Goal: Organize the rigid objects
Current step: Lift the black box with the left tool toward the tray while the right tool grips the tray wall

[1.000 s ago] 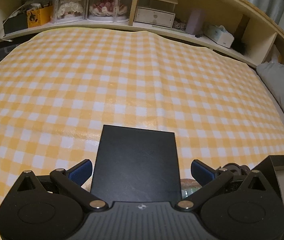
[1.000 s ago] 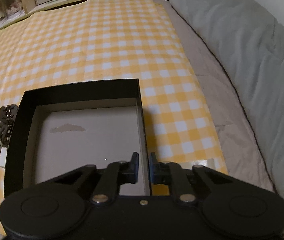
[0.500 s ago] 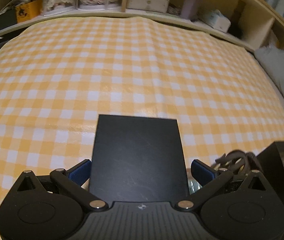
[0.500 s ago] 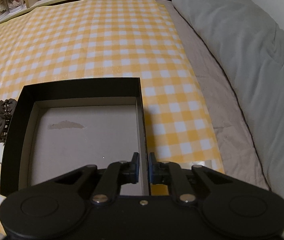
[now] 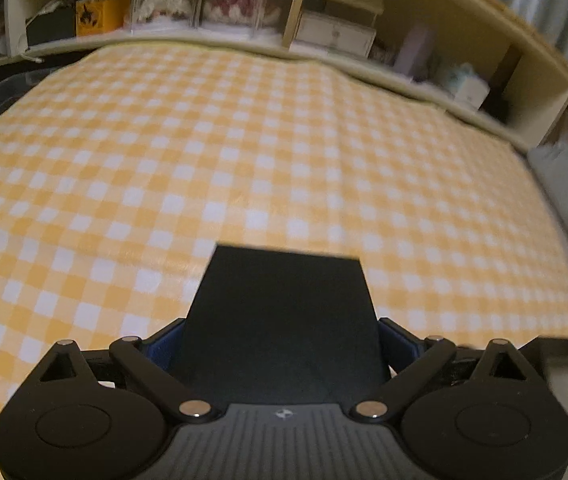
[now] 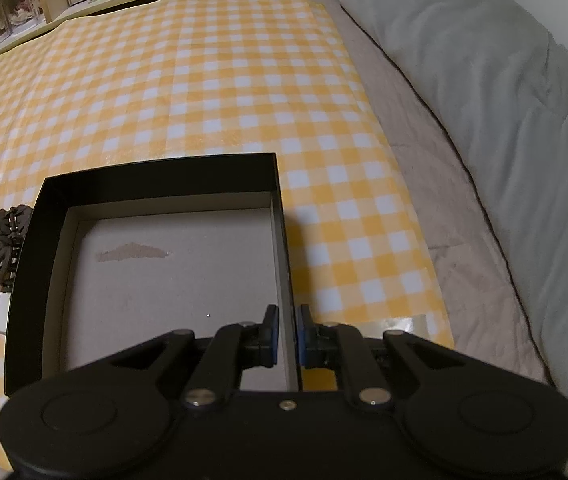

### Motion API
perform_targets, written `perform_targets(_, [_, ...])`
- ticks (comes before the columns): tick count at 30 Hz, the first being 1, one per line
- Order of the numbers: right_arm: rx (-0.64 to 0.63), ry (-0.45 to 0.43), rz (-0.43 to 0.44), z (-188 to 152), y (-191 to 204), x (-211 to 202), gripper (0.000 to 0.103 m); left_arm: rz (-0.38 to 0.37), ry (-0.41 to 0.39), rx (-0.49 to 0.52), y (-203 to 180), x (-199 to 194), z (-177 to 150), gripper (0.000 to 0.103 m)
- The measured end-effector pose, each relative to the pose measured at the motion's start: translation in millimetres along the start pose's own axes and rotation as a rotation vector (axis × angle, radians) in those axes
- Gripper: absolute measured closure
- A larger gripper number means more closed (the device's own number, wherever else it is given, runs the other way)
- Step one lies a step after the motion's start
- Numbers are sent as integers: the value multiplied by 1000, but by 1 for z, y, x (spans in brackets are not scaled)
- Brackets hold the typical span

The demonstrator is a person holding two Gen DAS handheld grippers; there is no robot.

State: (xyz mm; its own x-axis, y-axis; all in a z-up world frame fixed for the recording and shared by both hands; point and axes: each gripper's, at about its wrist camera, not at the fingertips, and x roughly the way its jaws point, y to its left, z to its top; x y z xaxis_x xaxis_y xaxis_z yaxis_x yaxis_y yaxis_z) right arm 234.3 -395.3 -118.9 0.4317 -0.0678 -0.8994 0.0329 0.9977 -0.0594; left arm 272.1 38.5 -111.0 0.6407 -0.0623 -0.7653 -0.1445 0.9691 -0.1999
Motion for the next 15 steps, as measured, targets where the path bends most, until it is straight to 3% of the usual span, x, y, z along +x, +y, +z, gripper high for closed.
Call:
perform_targets(7, [1,-2,15,0,0,1,99,-155,-13,-5,-50,-24,-3,7])
perform_targets(15, [-3,-6,45,-3,5,2,100,-281,-39,45,-114,-51,-24,7])
